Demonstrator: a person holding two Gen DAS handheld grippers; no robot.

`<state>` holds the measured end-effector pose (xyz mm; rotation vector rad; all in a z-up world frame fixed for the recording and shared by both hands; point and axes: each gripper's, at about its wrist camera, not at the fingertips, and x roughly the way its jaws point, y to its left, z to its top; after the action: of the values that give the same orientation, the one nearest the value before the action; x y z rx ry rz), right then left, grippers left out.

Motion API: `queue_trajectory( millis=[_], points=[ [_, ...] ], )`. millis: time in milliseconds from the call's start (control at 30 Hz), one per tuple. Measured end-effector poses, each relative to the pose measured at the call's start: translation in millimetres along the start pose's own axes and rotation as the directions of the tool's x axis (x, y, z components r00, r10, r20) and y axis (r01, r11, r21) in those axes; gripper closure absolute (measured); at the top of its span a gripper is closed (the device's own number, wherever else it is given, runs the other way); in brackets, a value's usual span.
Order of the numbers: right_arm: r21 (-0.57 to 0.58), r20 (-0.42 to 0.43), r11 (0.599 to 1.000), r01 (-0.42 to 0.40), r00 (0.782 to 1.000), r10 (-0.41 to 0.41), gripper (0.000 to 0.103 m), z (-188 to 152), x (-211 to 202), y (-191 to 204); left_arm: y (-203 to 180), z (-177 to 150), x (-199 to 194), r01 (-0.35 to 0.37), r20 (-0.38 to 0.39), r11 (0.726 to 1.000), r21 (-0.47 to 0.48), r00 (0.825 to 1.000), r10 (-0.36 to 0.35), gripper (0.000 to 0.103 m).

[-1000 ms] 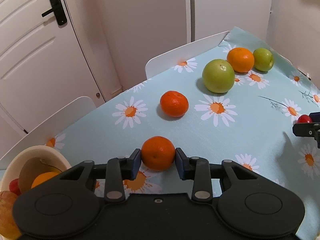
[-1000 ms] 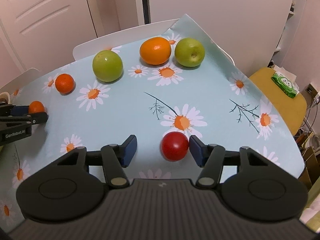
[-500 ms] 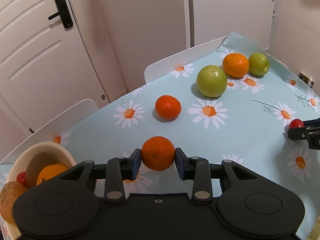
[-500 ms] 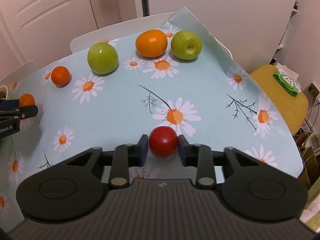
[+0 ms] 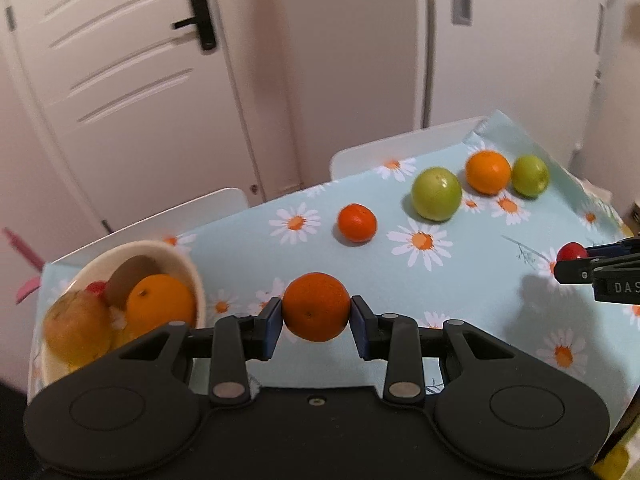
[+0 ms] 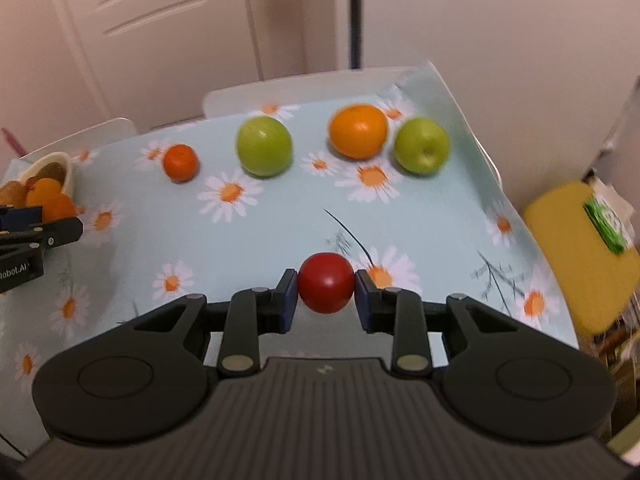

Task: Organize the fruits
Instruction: 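Carry the tangerine and cherry tomato over the cream bowl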

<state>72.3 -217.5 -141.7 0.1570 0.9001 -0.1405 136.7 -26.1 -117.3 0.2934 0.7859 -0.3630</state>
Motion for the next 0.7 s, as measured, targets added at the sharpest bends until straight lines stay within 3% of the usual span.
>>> queue_trajectory(
  millis=[167, 300, 700],
  points=[
    [-0.099, 0.019, 0.991, -0.086, 0.996, 0.088, 0.058, 20.2, -6.6, 7.7, 1.5, -0.4, -24.3, -0.092, 0.018, 0.991, -0.097, 0.995, 0.094, 0.063],
    [-0.203, 0.025, 0.965, -0.168, 0.984, 0.177, 0.058, 38.4, -7.3, 19.2, 1.8, -0.3, -40.4, -0.174, 0.025, 0.969, -0.178, 0.983, 0.181, 0.063],
    [-0.45, -0.02, 0.812, -0.371, 0.913, 0.407, 0.058, 74.2, -8.1, 94.3, 31.6, -9.0, -74.4, -0.38, -0.015, 0.869, -0.318, 0.918, 0.396, 0.063]
  ],
)
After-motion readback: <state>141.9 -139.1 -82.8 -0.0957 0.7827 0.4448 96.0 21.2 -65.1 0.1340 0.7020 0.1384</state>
